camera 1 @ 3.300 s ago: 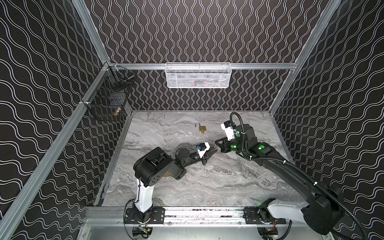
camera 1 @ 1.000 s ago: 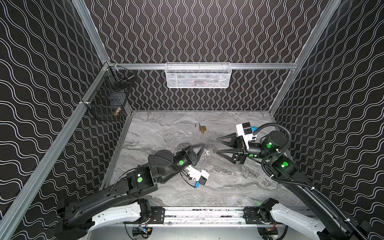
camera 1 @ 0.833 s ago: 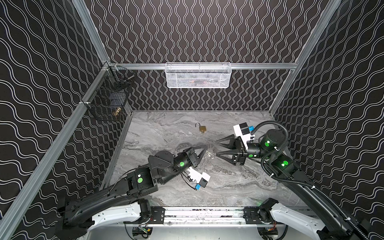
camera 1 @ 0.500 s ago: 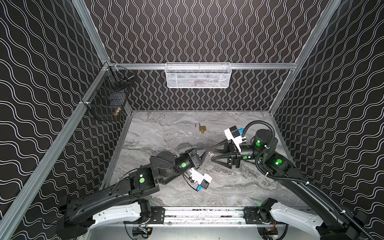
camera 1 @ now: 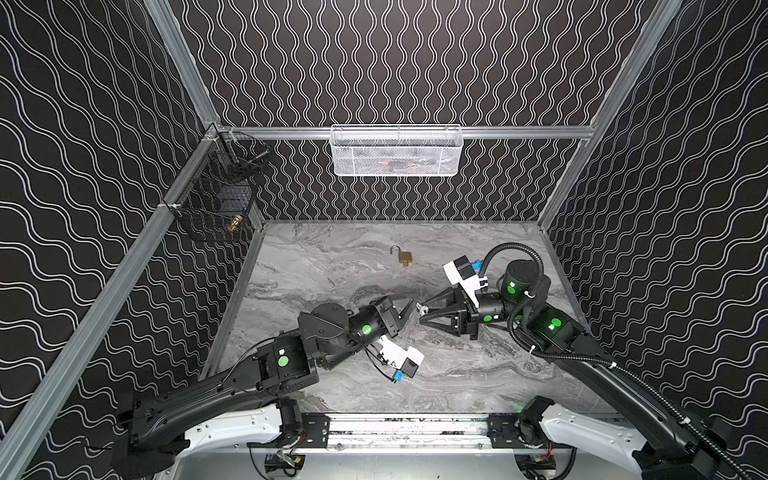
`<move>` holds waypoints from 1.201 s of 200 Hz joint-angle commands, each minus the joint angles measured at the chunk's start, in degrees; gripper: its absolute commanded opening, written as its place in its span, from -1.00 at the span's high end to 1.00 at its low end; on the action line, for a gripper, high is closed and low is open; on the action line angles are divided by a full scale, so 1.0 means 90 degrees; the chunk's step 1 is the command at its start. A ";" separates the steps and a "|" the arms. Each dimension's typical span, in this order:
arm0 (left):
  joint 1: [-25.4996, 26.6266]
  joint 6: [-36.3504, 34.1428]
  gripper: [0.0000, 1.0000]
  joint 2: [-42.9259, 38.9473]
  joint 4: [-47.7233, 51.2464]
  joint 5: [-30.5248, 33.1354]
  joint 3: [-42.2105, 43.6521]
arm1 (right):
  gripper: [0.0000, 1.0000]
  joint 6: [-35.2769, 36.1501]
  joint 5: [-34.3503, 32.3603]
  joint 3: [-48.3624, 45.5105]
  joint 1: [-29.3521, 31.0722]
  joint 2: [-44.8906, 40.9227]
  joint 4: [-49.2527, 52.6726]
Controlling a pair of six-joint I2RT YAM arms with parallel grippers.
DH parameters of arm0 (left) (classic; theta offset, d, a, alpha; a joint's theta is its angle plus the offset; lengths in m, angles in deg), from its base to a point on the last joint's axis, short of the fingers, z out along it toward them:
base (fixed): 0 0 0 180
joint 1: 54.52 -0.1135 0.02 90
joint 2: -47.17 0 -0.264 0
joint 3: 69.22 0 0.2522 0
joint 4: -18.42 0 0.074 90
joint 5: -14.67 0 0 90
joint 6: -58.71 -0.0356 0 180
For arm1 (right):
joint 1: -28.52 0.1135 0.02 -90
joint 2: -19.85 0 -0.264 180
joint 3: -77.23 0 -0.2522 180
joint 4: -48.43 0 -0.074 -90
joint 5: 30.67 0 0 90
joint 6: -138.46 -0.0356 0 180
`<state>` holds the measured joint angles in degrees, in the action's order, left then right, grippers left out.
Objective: Unlock with the key
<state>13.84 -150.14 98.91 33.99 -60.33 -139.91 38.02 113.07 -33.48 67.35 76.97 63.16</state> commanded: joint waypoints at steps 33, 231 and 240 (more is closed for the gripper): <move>0.0010 -0.2078 1.00 -0.0009 -0.0308 0.0024 0.0075 | 0.38 0.0118 -0.0102 0.0074 0.0002 -0.0015 -0.0012; 0.0017 -0.2016 -0.04 -0.0038 -0.0702 0.0037 0.0309 | 1.00 0.0143 -0.0078 0.0062 0.0002 -0.0014 0.0058; 0.0022 -0.1955 -0.97 -0.0052 -0.0741 0.0052 0.0310 | 1.00 0.0171 -0.0044 0.0037 0.0002 -0.0036 0.0044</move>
<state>14.04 -150.33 98.59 31.08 -60.35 -137.30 38.48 111.58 -33.11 67.31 76.97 64.89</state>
